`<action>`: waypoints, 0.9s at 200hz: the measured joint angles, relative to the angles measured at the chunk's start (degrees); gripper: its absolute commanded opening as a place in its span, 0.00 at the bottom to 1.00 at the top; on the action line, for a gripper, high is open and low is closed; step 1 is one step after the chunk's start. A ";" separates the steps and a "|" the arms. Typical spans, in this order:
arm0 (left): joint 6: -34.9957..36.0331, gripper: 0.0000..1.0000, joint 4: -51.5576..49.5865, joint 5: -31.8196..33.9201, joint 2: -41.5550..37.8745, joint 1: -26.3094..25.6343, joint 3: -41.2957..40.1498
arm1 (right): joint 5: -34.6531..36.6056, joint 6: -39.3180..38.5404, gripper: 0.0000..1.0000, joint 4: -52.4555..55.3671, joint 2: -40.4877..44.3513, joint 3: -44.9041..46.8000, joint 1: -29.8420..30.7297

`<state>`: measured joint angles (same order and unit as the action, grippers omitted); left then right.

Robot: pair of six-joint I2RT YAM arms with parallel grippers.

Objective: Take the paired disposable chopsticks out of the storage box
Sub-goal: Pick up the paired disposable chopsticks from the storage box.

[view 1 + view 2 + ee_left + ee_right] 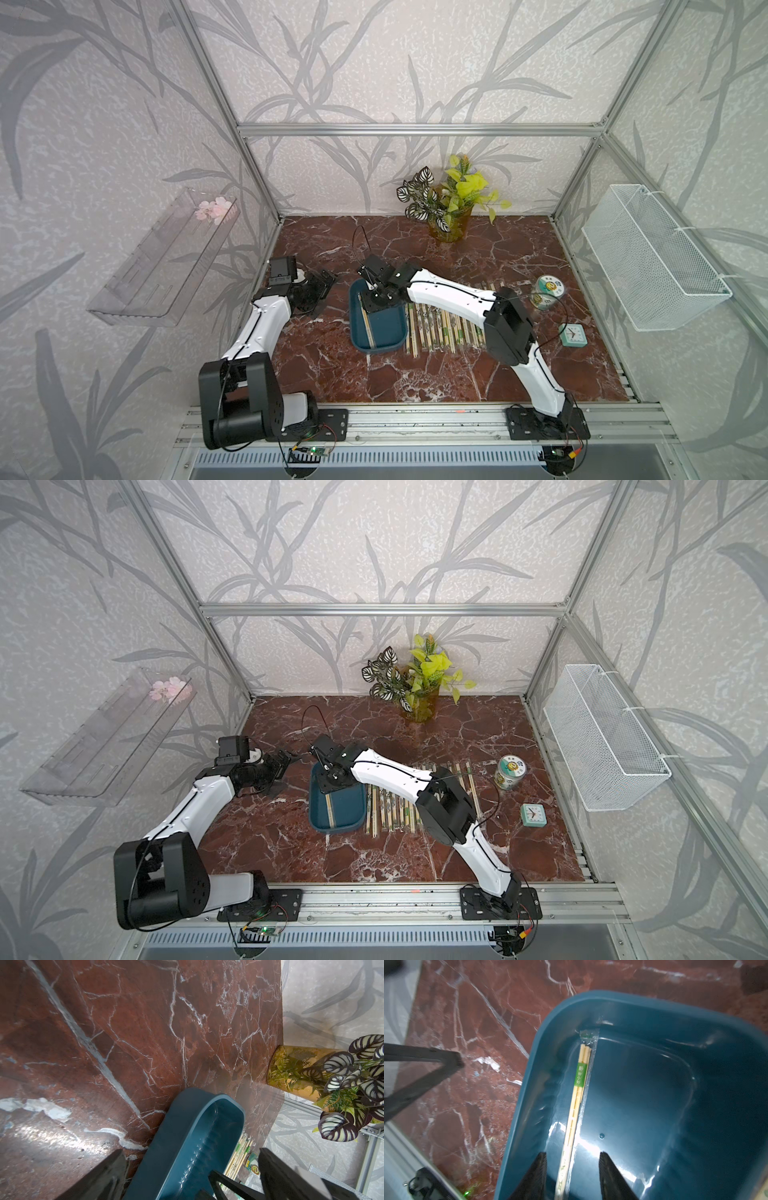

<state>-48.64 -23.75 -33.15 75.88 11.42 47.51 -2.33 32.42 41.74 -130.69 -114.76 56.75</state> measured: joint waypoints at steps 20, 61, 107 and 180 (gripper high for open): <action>-0.24 1.00 0.24 -0.20 0.44 0.81 0.00 | 1.27 -1.11 0.43 2.14 -3.78 -3.50 0.76; -0.90 1.00 0.55 -0.39 0.46 1.07 -0.07 | 3.87 -2.75 0.43 5.44 -9.35 -10.80 1.99; -0.94 1.00 0.66 -0.61 0.46 1.09 -0.85 | 6.82 -3.80 0.42 8.63 -15.65 -19.63 3.74; -0.96 1.00 0.66 -1.05 0.46 1.36 -0.87 | 11.41 -3.85 0.37 13.25 -21.44 -27.28 4.13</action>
<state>-49.60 -23.09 -34.20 76.34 12.78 46.63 9.08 28.58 54.98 -152.14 -142.04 60.88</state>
